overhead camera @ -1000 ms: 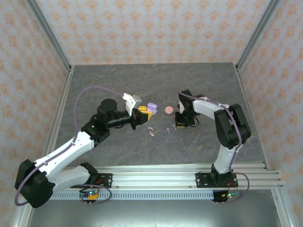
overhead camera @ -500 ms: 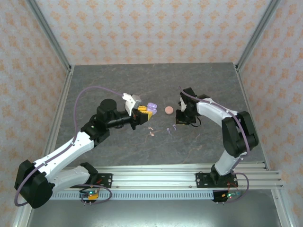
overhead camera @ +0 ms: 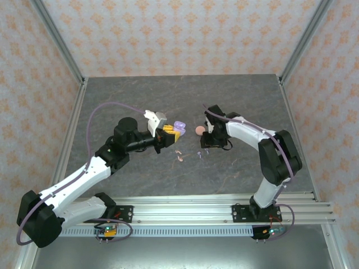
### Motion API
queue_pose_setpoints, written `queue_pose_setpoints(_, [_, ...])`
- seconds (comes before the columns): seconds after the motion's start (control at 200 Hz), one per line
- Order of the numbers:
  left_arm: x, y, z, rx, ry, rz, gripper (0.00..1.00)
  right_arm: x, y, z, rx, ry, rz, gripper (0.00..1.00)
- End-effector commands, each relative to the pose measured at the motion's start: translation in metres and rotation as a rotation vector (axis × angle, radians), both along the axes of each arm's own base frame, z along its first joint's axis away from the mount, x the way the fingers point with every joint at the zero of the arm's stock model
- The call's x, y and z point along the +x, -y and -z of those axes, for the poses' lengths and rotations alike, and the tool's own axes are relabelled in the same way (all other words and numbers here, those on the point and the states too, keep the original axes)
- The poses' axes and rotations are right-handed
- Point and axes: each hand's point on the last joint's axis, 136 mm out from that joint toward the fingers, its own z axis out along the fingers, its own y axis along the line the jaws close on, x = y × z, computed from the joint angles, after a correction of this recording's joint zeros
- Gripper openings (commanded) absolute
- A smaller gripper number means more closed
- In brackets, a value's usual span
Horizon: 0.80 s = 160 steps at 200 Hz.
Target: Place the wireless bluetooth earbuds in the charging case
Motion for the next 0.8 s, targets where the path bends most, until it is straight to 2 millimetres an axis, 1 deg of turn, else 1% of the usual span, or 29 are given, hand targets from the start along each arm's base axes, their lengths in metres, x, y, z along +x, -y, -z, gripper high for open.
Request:
queue_pose_setpoints(0.0, [-0.003,-0.001,-0.007,-0.011,0.021,-0.005,0.2,0.005,0.007,0.004,-0.093,0.003,-0.024,0.45])
queue_pose_setpoints(0.12, [-0.003,-0.002,-0.008,-0.01,0.02,-0.008,0.2,0.007,0.005,0.007,-0.109,0.0,-0.026,0.44])
queue_pose_setpoints(0.29, [-0.004,-0.002,-0.008,-0.01,0.021,-0.008,0.2,0.01,0.003,0.012,-0.13,-0.008,-0.027,0.4])
queue_pose_setpoints(0.601, [-0.003,-0.002,-0.006,-0.003,0.013,-0.008,0.2,0.011,-0.001,0.019,-0.159,-0.022,-0.035,0.38])
queue_pose_setpoints(0.796, [-0.003,-0.002,-0.005,0.0,0.01,-0.009,0.2,0.007,-0.001,0.023,-0.164,-0.039,-0.043,0.38])
